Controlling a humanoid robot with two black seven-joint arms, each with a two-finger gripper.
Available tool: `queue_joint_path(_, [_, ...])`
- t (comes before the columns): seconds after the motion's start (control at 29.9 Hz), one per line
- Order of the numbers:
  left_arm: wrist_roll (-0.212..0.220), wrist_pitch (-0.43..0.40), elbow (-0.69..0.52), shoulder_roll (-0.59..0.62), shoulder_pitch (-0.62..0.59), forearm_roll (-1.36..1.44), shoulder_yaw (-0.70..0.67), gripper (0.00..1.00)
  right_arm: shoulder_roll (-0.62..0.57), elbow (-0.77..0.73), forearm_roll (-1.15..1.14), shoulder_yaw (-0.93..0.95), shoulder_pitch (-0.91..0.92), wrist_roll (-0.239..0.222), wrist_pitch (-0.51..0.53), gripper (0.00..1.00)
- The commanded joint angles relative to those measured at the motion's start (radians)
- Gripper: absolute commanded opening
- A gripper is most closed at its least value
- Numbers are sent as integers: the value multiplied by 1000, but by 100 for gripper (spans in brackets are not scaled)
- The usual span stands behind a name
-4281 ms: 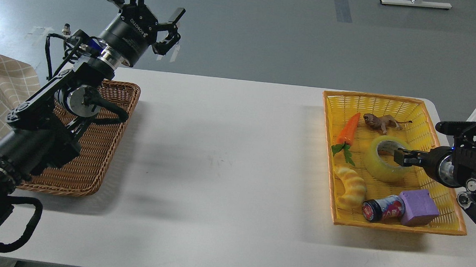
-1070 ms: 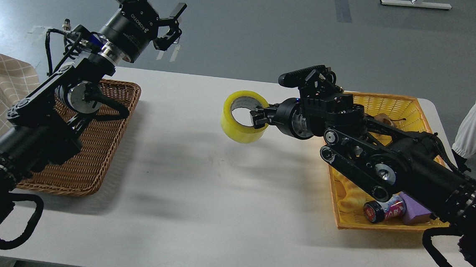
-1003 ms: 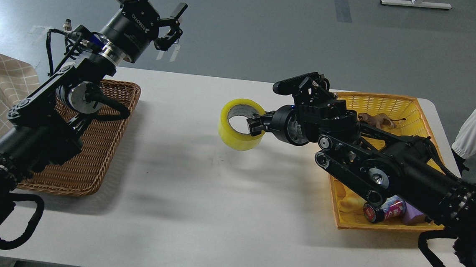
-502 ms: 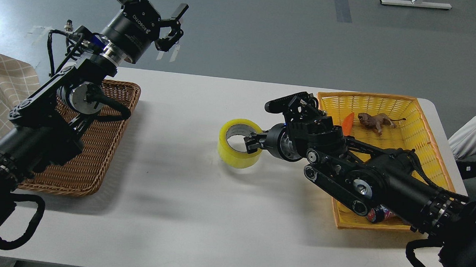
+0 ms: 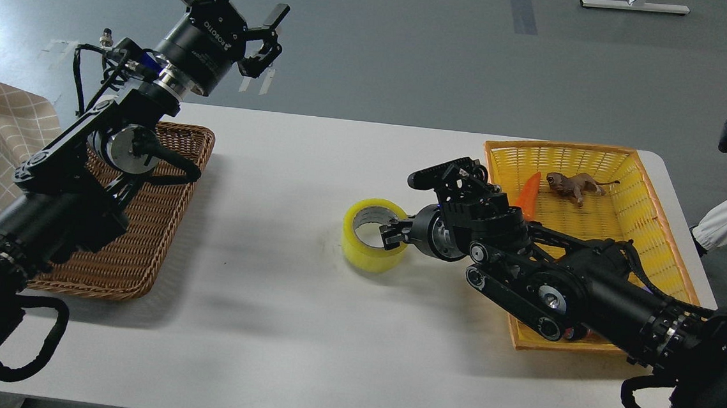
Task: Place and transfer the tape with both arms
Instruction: 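Lower the tape roll onto the table and release it, then withdraw the right gripper back above the yellow basket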
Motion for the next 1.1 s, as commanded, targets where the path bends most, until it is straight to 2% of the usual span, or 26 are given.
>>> queue_joint_path(0.0, [0,0,0,2,2,0,0,98,0,-9,0,-2,-1,0,0,8])
queue_joint_path(0.2, [0,0,0,2,2,0,0,98,0,-11,0,-2,-4,0,0,10])
queue_joint_path(0.23, [0,0,0,2,2,0,0,98,0,-11,0,0,-9,0,0,14])
queue_joint_path(0.3, [0,0,0,2,2,0,0,98,0,-11,0,-2,-10,0,0,23])
queue_joint_path(0.33, [0,0,0,2,2,1,0,98,0,-11,0,0,-10,-1,0,33])
queue_joint_path(0.37, [0,0,0,2,2,1,0,98,0,-11,0,0,-10,-1,0,33])
queue_joint_path(0.4, [0,0,0,2,2,0,0,98,0,-11,2,0,-10,0,0,41])
queue_joint_path(0.43, [0,0,0,2,1,0,0,98,0,-11,6,1,-12,2,0,57])
queue_joint_path(0.5, [0,0,0,3,2,0,0,98,0,-8,9,1,-12,5,0,73])
queue_joint_path(0.57, [0,0,0,5,1,0,0,98,0,-8,9,3,-15,5,0,81])
queue_joint_path(0.74, [0,0,0,8,1,0,0,98,0,-5,11,8,-12,5,0,88])
queue_joint_path(1.07, [2,0,0,3,1,1,0,98,-2,52,12,24,8,6,0,90])
